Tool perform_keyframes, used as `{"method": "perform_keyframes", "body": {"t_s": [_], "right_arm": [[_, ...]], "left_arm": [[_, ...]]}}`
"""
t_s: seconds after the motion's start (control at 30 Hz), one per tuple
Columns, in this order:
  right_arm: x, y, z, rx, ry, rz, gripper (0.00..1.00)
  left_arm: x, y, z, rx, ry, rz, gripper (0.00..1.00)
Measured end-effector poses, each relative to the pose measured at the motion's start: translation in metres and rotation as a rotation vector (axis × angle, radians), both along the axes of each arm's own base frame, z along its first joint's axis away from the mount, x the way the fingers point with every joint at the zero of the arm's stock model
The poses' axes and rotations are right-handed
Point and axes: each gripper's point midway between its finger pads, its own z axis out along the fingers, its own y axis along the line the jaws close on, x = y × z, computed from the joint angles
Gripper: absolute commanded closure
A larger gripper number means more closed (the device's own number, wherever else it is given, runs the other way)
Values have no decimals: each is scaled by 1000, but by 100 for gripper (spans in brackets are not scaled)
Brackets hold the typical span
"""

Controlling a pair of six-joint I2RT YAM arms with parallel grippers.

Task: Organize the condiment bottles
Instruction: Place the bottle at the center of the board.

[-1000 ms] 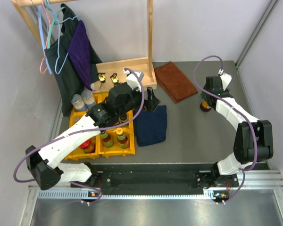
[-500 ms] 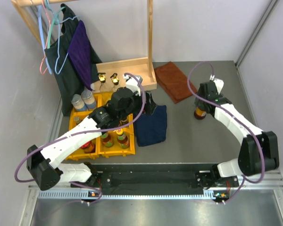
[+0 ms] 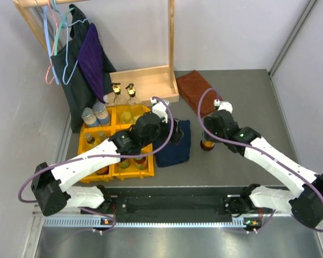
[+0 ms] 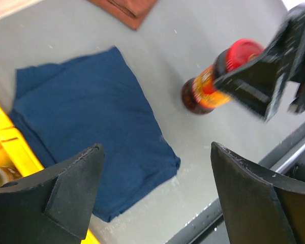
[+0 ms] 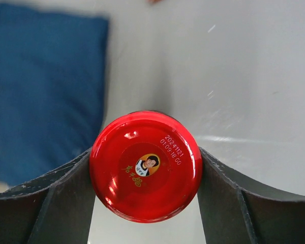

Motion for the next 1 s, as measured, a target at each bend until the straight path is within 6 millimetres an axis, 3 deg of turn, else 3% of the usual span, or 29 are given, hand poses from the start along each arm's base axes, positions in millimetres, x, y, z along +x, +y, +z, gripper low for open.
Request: {"method": "perform_keyframes", "body": {"t_s": [0.23,0.37,0.47,0.5,0.53,0.57,0.67,0.87,1.0], "right_arm": [[-40,35,-35,-70,95,151,100],[-52,52,-38,-76,91,202,100],[-60,60,-39,-77,89,235,77],[-61,62,-39,-75,89,238,58],[-61,62,-39,-72,87,238,51],[-60,62,-39,-68,82,236,33],[-62,61,-38,-55,76,233,17],[-63,60,-17,11,20,227,3],[-64,55,1,51,-29,219,1]], "left_arm": [[-20,-10,-20,43,-10,-44,10],[-29,-8,-36,76,-8,-56,10],[-42,-4,-47,98,-13,-69,10],[-46,-2,-50,105,-13,-75,10],[-50,-1,-53,111,-13,-80,10],[-53,0,-56,115,-14,-83,10],[-60,0,-62,120,-19,-96,10],[-67,-12,-57,96,-60,-138,9],[-68,-23,-51,70,-95,-169,9]]}}
